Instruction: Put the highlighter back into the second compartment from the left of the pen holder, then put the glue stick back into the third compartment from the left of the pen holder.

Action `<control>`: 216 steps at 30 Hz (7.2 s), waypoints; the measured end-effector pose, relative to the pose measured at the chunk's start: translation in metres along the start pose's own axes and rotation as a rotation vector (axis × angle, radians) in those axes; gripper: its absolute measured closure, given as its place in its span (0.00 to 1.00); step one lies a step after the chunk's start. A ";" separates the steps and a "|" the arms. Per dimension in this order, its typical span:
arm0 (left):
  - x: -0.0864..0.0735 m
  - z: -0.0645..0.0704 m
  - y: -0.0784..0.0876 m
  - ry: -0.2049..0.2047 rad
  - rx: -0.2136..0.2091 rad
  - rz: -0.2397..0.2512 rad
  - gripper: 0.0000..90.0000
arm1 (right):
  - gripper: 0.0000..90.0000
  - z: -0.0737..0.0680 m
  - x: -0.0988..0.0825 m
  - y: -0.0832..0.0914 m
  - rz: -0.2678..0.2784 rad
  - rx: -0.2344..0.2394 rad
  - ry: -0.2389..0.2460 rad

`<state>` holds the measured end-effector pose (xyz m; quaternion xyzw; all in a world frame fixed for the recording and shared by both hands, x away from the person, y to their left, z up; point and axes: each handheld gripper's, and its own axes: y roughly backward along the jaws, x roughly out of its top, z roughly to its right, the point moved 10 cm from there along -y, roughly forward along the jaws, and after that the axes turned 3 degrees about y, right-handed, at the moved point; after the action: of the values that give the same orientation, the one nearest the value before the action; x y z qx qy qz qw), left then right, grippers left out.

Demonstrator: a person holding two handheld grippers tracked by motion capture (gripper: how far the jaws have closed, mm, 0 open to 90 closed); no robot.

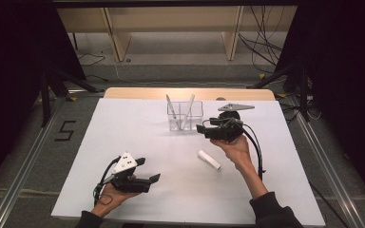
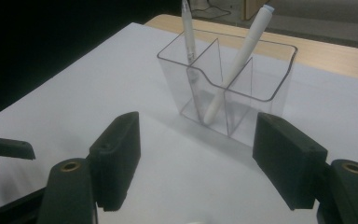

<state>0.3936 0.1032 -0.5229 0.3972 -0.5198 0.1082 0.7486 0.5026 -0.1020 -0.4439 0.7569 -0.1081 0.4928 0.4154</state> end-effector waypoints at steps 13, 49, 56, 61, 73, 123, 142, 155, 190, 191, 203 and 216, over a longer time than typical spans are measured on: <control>0.001 0.000 0.001 0.005 -0.002 0.007 0.18 | 0.34 -0.004 -0.012 0.002 -0.029 0.003 0.023; 0.004 0.000 0.001 0.022 -0.011 0.022 0.18 | 0.28 -0.007 -0.051 -0.021 -0.320 -0.003 0.116; 0.004 0.001 0.001 0.021 -0.012 0.020 0.18 | 0.27 -0.007 -0.059 -0.025 -0.378 -0.003 0.130; 0.003 0.000 0.001 0.023 -0.010 0.018 0.18 | 0.28 -0.006 -0.064 -0.029 -0.418 -0.006 0.143; 0.004 0.001 0.001 0.014 -0.010 0.017 0.18 | 0.36 -0.003 -0.076 -0.037 -0.491 -0.010 0.148; 0.002 0.000 0.001 0.011 -0.005 0.006 0.18 | 0.75 -0.001 -0.106 -0.043 -0.681 -0.060 0.207; 0.002 0.000 0.001 0.010 -0.002 0.005 0.18 | 0.76 0.002 -0.095 -0.032 -0.581 -0.031 0.178; 0.003 0.000 0.002 0.017 -0.004 0.013 0.18 | 0.75 0.002 -0.059 -0.024 -0.341 -0.020 0.146; 0.006 -0.001 0.005 0.034 -0.019 0.034 0.18 | 0.75 0.027 0.040 -0.032 0.020 -0.058 -0.046; 0.006 -0.001 0.005 0.033 -0.019 0.034 0.18 | 0.75 0.026 0.042 -0.033 0.023 -0.061 -0.046; 0.007 0.000 0.005 0.032 -0.019 0.035 0.18 | 0.75 0.036 0.061 -0.047 0.040 -0.113 -0.047; 0.007 -0.001 0.006 0.034 -0.021 0.039 0.18 | 0.75 0.048 0.072 -0.065 0.047 -0.173 -0.064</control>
<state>0.3945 0.1060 -0.5141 0.3772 -0.5158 0.1242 0.7591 0.6070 -0.0789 -0.4263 0.7307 -0.1814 0.4668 0.4640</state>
